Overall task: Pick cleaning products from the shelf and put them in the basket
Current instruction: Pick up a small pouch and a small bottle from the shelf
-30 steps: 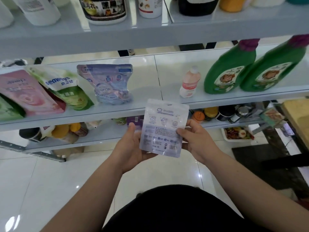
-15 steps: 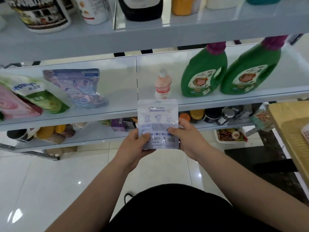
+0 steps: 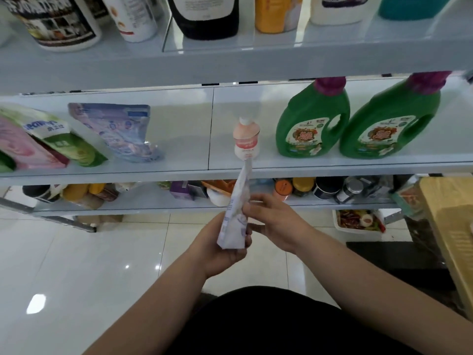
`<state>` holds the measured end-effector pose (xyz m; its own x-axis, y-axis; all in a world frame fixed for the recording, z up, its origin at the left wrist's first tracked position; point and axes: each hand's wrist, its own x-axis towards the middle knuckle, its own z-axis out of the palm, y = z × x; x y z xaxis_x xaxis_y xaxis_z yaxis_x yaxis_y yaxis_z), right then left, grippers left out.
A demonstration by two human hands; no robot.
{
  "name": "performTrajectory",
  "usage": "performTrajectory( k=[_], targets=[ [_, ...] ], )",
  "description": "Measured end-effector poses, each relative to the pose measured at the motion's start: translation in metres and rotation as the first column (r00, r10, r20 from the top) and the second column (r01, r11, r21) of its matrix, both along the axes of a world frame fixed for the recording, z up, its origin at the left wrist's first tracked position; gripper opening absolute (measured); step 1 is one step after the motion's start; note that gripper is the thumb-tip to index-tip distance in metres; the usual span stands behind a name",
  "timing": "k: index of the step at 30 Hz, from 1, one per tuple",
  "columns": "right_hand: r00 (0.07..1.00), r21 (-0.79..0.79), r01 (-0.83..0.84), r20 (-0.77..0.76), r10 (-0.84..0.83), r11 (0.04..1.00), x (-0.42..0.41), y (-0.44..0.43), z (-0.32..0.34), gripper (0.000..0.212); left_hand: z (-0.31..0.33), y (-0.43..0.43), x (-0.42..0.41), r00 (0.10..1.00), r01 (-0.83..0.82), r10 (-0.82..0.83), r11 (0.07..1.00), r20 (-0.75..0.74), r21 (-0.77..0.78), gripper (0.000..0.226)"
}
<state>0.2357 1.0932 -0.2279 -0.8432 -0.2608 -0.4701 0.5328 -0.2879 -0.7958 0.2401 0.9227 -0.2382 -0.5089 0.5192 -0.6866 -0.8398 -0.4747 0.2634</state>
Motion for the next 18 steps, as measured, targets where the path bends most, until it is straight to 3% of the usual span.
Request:
performTrajectory(
  k=[4, 7, 9, 12, 18],
  targets=[
    [0.995, 0.092, 0.100, -0.038, -0.097, 0.991, -0.015, -0.017, -0.004, 0.050, -0.003, -0.027, -0.009, 0.995, -0.011, 0.004, 0.998, -0.098, -0.068, 0.042],
    [0.984, 0.243, 0.172, -0.089, -0.155, 0.955, -0.029, -0.038, -0.007, 0.052, -0.003, -0.064, -0.022, 0.958, 0.023, -0.036, 0.999, -0.284, -0.049, 0.052],
    [0.977, 0.295, 0.210, -0.108, -0.185, 0.932, -0.036, -0.053, -0.008, 0.052, -0.002, -0.089, -0.029, 0.935, -0.006, -0.051, 0.987, -0.351, -0.161, 0.051],
    [0.977, 0.329, 0.205, -0.126, -0.172, 0.922, -0.044, -0.074, -0.006, 0.044, -0.008, -0.116, -0.039, 0.904, -0.090, -0.063, 0.939, -0.424, -0.333, 0.027],
    [0.980, 0.326, 0.196, -0.111, -0.168, 0.925, -0.061, -0.119, -0.005, 0.021, -0.016, -0.164, -0.067, 0.885, -0.111, -0.105, 0.899, -0.454, -0.423, 0.026]
  ],
)
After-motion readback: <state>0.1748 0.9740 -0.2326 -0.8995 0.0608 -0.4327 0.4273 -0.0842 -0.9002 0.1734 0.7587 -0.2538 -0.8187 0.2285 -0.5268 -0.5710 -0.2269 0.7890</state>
